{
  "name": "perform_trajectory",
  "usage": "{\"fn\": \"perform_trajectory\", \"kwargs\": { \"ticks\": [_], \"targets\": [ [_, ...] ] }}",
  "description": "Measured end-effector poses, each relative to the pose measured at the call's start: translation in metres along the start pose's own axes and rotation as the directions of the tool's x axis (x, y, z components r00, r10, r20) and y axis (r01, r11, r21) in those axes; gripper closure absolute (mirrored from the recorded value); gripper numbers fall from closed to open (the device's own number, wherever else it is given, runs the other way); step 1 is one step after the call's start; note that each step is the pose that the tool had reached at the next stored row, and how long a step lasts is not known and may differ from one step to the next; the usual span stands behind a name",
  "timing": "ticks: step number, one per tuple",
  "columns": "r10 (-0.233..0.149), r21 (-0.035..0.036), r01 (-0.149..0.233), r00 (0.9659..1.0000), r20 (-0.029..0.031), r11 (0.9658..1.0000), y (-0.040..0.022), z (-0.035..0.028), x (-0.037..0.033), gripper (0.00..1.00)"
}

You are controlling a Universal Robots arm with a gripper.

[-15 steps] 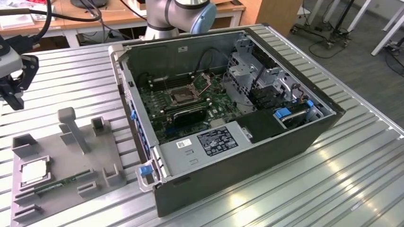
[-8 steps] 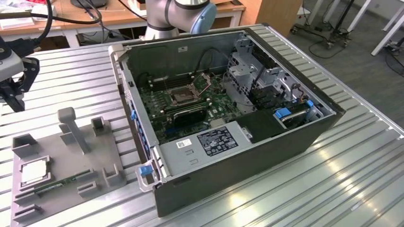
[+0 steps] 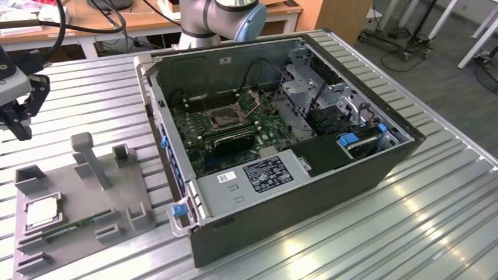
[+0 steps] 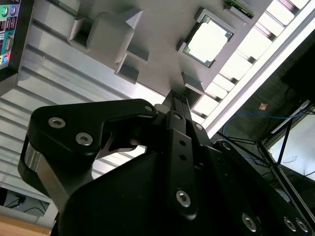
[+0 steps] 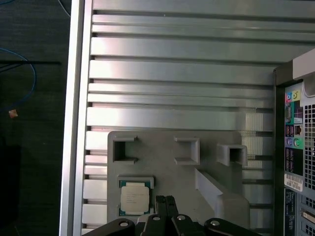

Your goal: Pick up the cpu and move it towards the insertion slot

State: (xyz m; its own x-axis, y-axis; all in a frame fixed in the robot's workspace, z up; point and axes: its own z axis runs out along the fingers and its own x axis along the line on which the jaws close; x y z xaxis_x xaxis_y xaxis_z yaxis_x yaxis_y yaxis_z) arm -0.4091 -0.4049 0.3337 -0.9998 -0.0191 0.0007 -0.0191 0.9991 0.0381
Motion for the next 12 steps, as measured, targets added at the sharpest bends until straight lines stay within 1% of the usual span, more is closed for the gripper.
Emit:
{"fn": "perform_trajectory", "kwargs": {
  "ticks": [5,12],
  "targets": [
    [0.0,-0.0003,0.0,1.0,0.0004,1.0,-0.0005,0.0004,0.0001,0.89],
    [0.0,-0.0002,0.0,1.0,0.0003,1.0,-0.0043,0.0002,0.0001,0.89]
  ]
}}
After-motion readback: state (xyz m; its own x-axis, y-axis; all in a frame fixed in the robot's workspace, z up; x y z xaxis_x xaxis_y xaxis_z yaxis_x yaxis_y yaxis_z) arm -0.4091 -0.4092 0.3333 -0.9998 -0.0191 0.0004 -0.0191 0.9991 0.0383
